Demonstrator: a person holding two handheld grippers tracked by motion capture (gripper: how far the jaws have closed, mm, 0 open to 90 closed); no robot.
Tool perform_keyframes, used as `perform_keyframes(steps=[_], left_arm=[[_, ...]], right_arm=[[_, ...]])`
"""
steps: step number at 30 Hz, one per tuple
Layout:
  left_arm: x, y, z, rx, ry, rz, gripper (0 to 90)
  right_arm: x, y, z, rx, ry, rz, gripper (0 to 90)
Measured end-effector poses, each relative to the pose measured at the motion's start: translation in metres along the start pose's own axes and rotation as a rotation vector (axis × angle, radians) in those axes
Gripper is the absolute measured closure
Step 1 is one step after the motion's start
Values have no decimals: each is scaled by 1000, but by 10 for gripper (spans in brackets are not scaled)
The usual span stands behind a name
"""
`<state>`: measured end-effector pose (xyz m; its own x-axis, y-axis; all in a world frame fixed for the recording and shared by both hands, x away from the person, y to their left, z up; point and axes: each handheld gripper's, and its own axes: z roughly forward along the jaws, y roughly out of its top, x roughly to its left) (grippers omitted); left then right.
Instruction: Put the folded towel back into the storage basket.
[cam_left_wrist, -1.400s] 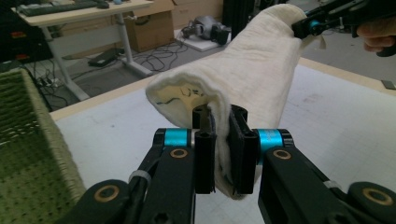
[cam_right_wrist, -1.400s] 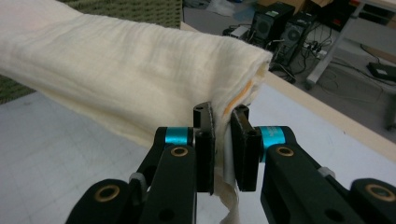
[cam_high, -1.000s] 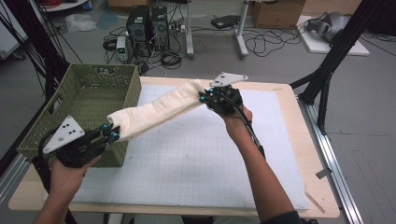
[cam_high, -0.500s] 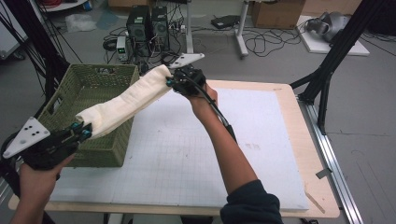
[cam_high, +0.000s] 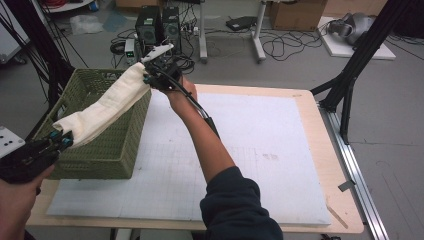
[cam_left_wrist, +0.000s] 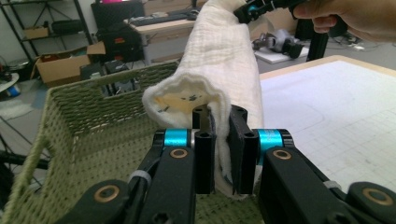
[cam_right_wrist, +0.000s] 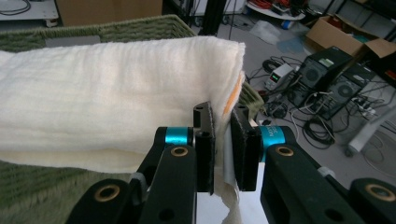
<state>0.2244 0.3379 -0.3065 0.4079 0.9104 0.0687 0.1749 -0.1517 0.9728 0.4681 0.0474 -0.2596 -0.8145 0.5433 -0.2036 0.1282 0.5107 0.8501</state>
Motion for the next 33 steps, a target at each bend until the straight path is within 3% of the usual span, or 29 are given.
perform_keyframes(steps=[12, 18, 19, 21, 23, 25, 33], left_arm=[[23, -12, -4, 35, 61, -24, 819], [36, -15, 5, 79, 96, -44, 806], [38, -15, 6, 89, 102, -54, 770], [40, -15, 6, 94, 110, -73, 559], [39, -14, 3, 79, 128, -65, 445], [39, -12, -1, 62, 138, -69, 391], [34, -8, -1, 37, 131, -82, 385]], right_arm=[[16, 18, 56, 25, 35, -1, 816], [27, 26, 78, 32, 26, -25, 810], [30, 28, 81, 33, 15, -36, 782], [31, 28, 87, 47, -11, -45, 651], [30, 26, 89, 56, -17, -41, 613], [27, 24, 87, 63, -16, -39, 588], [16, 18, 65, 40, -12, -29, 556]])
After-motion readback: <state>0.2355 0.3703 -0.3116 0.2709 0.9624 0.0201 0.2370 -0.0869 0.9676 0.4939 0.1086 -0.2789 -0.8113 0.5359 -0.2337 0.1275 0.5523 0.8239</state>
